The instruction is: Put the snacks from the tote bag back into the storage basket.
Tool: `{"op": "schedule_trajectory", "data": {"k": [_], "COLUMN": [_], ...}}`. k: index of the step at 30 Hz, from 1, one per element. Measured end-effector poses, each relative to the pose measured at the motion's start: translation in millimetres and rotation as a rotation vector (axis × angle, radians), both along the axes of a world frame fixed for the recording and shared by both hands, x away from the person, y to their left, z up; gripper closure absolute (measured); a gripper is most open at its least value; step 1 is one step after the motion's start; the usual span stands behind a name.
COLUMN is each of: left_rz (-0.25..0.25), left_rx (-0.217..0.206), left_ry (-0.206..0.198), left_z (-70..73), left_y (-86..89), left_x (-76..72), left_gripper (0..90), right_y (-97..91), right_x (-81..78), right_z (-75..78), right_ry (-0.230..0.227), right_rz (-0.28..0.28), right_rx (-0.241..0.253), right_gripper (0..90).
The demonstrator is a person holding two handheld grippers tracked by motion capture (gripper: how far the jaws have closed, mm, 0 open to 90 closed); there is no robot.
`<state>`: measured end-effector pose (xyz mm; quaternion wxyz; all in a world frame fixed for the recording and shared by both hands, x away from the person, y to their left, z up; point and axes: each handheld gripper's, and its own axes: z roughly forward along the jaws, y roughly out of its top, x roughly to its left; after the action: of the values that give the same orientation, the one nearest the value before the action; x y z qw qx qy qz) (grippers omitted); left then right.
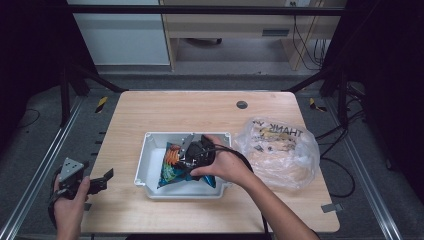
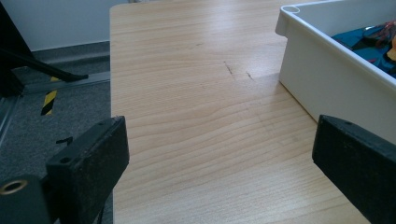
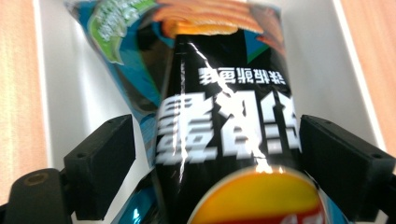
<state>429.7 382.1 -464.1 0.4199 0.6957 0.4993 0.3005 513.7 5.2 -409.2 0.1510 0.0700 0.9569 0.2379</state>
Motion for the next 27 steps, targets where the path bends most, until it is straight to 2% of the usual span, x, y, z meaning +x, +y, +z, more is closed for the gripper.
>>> {"op": "schedule_trajectory", "data": {"k": [7,11,20,27], "left_rz": [0.003,0.009,0.017,0.023], "left_rx": [0.009,0.004,0.006,0.007], "left_ry": [0.006,0.005,0.005,0.011], "left_z": [-0.1,-0.2,-0.2,-0.8], "left_y": [-0.9,0.3,1.8,2.3], "left_x": [0.1,-1.3,-2.3,-2.4], "left_gripper": [3.5,3.6,3.5,3.5], "right_y": [-4.3,-7.8,-12.0,-20.1], "right_x": [-4.0,-4.3,-9.9,-14.3], "right_z": [14.3,20.3,38.7,49.9], "right_ry": [-0.037,-0.03,-0.059,-0.061], "right_rz": [-0.016,-0.027,-0.055,-0.07], "right_rx": [0.03,0.059,0.114,0.151], "right_gripper": [10.9,10.1,8.7,7.9]}}
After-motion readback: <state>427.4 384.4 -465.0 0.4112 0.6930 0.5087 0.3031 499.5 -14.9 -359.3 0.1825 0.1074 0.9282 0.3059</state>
